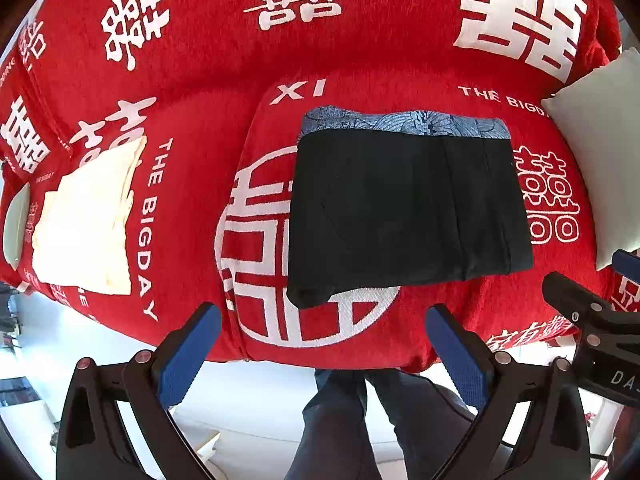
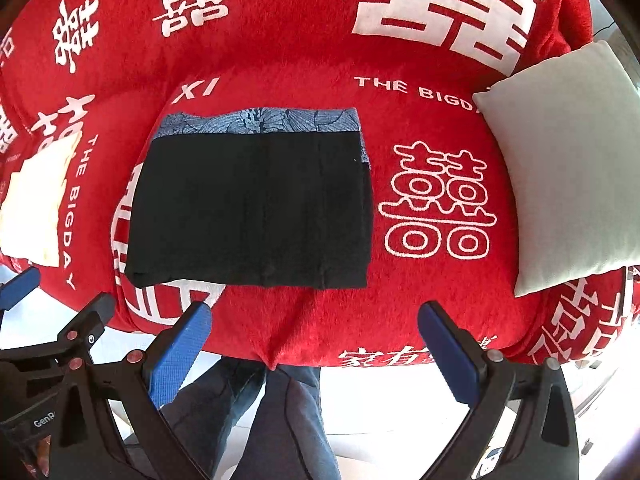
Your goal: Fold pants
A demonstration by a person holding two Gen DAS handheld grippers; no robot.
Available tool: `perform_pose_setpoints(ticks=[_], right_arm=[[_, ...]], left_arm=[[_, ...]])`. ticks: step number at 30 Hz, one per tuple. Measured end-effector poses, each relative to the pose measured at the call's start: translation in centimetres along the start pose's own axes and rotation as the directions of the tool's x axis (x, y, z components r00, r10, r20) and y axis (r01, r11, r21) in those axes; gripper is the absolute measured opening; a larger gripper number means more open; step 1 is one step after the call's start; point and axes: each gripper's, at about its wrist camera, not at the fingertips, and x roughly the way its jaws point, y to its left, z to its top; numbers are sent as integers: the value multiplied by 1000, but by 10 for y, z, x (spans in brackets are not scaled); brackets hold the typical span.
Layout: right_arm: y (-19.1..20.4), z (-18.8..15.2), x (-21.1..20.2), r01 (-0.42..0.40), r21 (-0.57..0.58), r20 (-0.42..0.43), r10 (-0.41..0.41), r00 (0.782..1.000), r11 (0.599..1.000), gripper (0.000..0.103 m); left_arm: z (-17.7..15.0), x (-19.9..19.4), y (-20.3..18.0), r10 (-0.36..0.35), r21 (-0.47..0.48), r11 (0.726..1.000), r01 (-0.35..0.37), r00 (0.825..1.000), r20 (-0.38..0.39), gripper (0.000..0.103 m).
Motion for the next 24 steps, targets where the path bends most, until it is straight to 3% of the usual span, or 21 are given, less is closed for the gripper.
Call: perform_pose_setpoints(ticks=[24], right_arm=[[-2, 12, 5, -13, -5, -9, 13, 1000, 1000, 103]], left_arm=[[4, 1, -6, 3, 3, 1000, -3, 1000, 18, 103]])
